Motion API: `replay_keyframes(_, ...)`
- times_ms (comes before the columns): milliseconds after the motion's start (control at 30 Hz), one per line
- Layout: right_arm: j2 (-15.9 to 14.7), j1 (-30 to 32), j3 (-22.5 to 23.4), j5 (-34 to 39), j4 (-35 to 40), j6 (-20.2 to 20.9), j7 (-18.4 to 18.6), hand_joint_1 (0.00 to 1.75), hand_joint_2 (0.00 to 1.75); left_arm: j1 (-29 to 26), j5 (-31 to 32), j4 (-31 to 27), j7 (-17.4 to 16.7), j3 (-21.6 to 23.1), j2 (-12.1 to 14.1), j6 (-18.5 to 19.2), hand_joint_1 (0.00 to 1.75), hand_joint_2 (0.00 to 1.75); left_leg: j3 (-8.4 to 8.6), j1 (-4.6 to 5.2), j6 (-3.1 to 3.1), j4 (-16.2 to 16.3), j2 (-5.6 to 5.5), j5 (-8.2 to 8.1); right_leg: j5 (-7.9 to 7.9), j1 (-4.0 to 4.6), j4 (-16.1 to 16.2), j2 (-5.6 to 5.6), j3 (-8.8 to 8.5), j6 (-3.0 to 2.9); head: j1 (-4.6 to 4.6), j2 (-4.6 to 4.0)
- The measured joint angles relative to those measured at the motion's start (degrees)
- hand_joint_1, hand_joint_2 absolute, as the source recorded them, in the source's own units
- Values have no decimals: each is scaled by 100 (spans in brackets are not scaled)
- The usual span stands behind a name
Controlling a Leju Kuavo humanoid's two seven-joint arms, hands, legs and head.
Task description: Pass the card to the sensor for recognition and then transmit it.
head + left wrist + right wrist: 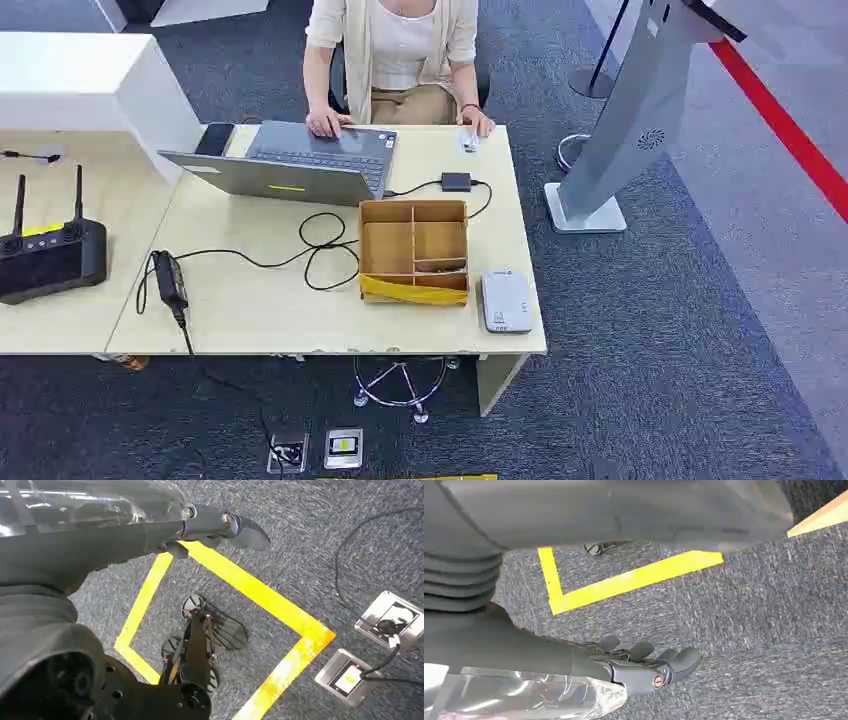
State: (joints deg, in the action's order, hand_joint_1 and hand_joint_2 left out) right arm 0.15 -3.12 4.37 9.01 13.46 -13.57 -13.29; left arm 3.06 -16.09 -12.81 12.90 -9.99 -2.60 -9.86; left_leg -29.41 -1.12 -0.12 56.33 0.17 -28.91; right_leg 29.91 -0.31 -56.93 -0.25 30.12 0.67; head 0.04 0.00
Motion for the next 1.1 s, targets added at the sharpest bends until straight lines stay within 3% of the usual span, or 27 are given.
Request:
replay_keyframes(367, -94, -83, 0, 114, -42, -197, 50, 0, 0, 24, -39, 74, -33, -42, -15, -6, 0, 0, 0, 1, 0, 0, 0, 0, 0, 0, 0, 0, 0, 0, 2, 0)
replay_keyframes(600, -444, -259, 37, 354, -44, -503, -195, 0, 0, 32, -87, 103, -33, -79, -15, 184, 0, 0, 0, 5, 0, 1, 0, 0, -2, -3, 0, 0, -1, 3, 2, 0)
replay_keyframes(900, -966, -550, 81, 507, 31, -426, -61, 0, 0, 34, -136, 125, -85, -120, -15, 197, 0, 0, 1, 6, 2, 2, 0, 1, -4, -5, 0, -1, -1, 5, 2, 0)
replay_keyframes(1100, -1272, -714, 63, 612, 201, -614, 13, 0, 0, 35, -153, 140, -87, -125, -15, 177, 0, 0, 0, 7, 2, 3, 0, 1, -6, -6, 0, 0, -2, 8, 0, 0)
